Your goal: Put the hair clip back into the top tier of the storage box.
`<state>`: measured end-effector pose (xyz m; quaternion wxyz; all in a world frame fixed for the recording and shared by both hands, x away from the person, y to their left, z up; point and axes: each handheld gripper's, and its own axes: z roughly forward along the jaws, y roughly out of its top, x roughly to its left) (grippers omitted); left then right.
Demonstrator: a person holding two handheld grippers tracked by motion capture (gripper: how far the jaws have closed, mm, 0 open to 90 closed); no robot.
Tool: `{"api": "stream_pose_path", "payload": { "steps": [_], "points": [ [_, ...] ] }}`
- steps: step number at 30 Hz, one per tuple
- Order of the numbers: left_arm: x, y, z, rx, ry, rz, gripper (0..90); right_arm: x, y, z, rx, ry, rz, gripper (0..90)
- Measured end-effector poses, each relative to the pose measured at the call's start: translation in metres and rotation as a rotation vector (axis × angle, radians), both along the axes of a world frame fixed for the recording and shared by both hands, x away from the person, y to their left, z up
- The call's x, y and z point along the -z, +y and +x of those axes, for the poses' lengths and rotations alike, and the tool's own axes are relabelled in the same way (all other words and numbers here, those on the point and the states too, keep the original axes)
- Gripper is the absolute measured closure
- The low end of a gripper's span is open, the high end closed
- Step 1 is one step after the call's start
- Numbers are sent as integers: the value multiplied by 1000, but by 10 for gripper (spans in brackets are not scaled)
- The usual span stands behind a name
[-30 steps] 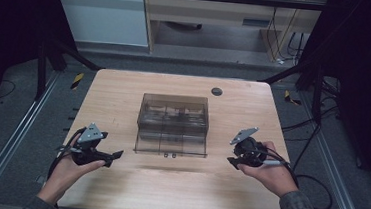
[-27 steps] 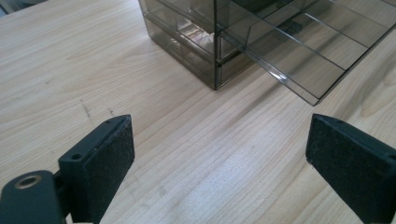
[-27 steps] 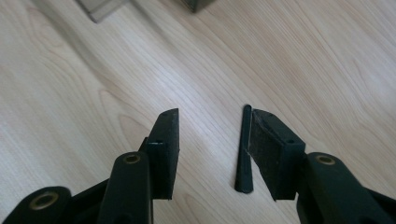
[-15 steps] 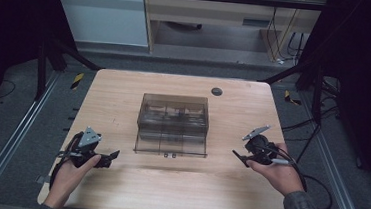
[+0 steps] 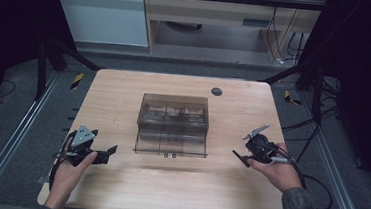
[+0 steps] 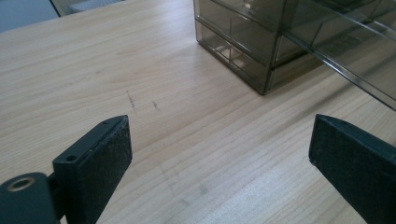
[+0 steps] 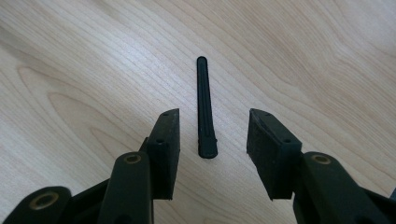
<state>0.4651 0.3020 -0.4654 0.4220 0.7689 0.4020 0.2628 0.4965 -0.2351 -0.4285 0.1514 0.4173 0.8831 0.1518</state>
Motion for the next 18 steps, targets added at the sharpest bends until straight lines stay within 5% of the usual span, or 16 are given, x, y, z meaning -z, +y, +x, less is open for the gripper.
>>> {"api": "stream_pose_path", "payload": {
  "steps": [18],
  "points": [
    [0,15,-5,-18,-3,-23,59,25,4,12,15,73,-18,598]
  ]
}}
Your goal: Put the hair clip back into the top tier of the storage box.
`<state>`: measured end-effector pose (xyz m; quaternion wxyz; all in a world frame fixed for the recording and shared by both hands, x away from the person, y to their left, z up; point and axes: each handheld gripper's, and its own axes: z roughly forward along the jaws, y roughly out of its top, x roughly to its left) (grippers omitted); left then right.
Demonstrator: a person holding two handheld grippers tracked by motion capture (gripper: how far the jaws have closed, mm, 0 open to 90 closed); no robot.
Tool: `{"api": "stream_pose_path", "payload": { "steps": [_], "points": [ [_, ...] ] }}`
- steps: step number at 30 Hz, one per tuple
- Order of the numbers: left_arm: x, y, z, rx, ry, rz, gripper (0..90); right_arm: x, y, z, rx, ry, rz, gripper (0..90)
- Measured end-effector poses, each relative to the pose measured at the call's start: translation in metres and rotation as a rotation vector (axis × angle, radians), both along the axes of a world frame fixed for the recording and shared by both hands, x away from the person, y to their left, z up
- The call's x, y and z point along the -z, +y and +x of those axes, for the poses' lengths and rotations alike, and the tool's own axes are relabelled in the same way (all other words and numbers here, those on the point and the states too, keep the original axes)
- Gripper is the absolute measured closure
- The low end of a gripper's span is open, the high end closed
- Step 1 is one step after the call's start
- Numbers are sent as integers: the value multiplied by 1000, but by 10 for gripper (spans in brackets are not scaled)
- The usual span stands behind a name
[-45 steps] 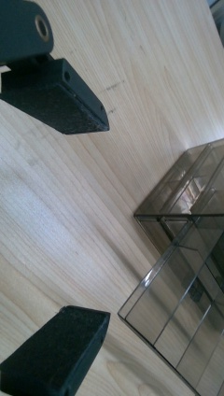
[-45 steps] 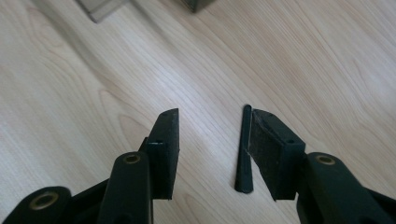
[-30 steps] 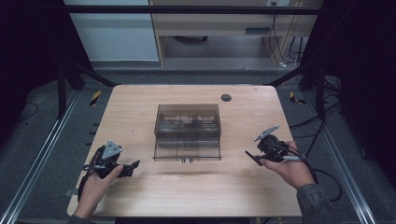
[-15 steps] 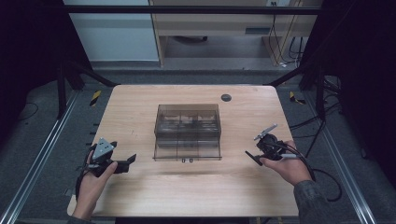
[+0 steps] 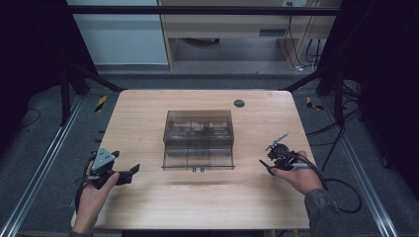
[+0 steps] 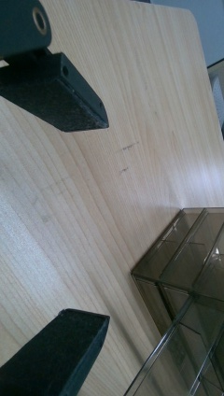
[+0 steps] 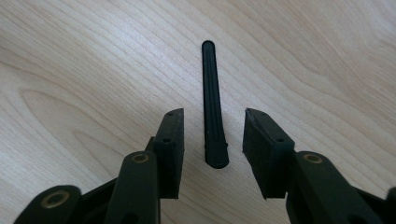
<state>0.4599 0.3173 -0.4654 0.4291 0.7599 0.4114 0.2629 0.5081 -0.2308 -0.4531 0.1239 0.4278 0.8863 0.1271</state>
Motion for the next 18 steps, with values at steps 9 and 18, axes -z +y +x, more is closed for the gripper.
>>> {"api": "stream_pose_path", "payload": {
  "steps": [9,18],
  "points": [
    [0,0,0,0,2,2,59,4,0,4,1,21,5,653],
    [2,-4,-1,12,9,13,59,8,0,6,-8,40,9,708]
  ]
}}
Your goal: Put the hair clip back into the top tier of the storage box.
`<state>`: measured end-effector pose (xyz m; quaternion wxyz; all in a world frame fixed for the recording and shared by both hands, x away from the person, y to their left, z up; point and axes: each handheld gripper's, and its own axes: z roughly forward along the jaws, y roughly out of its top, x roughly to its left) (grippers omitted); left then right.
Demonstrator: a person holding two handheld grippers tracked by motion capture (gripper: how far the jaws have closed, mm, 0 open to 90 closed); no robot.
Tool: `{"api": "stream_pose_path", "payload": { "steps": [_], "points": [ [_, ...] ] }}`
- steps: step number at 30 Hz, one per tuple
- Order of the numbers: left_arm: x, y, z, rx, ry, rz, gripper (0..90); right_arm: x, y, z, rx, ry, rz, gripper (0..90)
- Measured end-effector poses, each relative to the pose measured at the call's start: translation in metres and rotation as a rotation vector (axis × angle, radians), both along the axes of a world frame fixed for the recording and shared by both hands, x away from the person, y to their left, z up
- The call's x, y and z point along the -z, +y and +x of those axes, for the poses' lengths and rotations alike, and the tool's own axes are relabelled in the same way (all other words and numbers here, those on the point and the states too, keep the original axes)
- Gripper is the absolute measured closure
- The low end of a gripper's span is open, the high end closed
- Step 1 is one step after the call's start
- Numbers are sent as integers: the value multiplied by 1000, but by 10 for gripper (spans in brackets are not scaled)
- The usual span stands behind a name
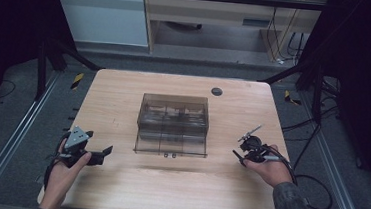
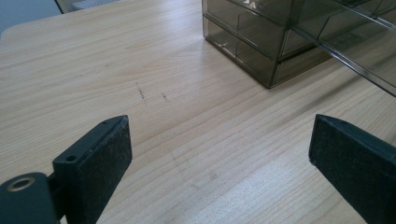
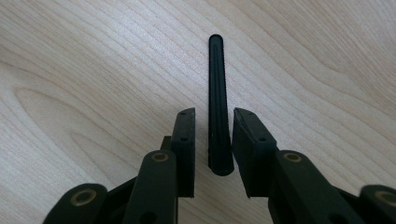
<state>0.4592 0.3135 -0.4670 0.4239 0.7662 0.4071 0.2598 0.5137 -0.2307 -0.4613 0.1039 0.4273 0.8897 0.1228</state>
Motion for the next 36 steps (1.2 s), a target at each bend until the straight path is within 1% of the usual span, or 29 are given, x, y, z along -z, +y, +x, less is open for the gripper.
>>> {"api": "stream_pose_path", "payload": {
  "steps": [7,8,13,17,24,29,31,34,36],
  "points": [
    [1,-1,0,3,3,1,59,4,0,2,1,9,-6,723],
    [1,-1,0,2,4,0,59,5,0,2,7,8,-4,748],
    [1,-1,0,1,4,2,59,5,-1,2,10,5,-5,788],
    [1,-1,0,2,6,4,59,5,-1,3,1,1,-11,796],
    [2,0,0,-2,8,2,59,5,0,3,2,5,-18,804],
    [1,1,0,-4,7,1,59,4,0,2,5,9,-13,805],
    [1,1,0,-3,7,2,59,3,0,2,-4,-2,-11,805],
    [1,2,0,-4,7,1,59,1,1,0,-2,-5,2,806],
    [1,2,0,-5,7,0,59,0,1,0,-9,-10,-1,806]
  ]
}}
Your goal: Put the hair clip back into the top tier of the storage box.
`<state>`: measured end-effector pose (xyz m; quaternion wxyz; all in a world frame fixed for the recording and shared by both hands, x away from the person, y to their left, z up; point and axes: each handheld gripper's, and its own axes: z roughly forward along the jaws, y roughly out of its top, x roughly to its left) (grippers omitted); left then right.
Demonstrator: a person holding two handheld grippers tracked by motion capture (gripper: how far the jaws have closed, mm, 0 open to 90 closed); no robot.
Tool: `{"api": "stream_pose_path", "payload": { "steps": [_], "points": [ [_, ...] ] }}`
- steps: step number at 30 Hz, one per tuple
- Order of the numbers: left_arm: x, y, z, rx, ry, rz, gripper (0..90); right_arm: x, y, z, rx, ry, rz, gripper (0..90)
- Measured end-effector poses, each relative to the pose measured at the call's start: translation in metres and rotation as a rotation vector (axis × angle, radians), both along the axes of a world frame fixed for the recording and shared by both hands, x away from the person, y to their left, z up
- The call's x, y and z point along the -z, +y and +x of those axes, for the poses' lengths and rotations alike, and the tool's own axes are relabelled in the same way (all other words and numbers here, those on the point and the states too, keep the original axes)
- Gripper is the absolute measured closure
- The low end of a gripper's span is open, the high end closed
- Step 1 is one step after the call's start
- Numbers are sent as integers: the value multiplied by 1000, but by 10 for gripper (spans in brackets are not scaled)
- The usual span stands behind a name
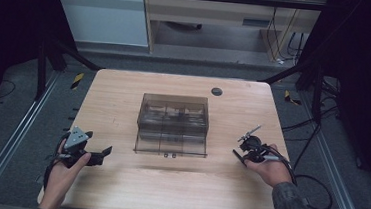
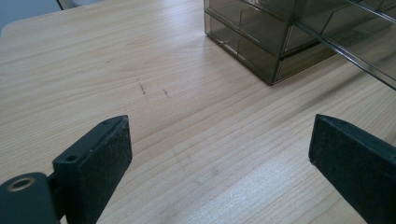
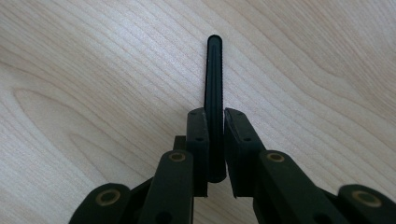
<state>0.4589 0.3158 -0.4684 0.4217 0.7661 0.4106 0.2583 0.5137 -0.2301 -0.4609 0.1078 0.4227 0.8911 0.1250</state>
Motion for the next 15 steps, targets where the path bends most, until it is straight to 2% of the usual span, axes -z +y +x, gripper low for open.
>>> {"api": "stream_pose_path", "payload": {
  "steps": [6,15],
  "points": [
    [2,4,0,-13,3,-3,59,-8,0,-4,-7,-14,16,806],
    [6,7,1,-26,8,6,59,-36,12,-18,-51,-62,51,806]
  ]
}}
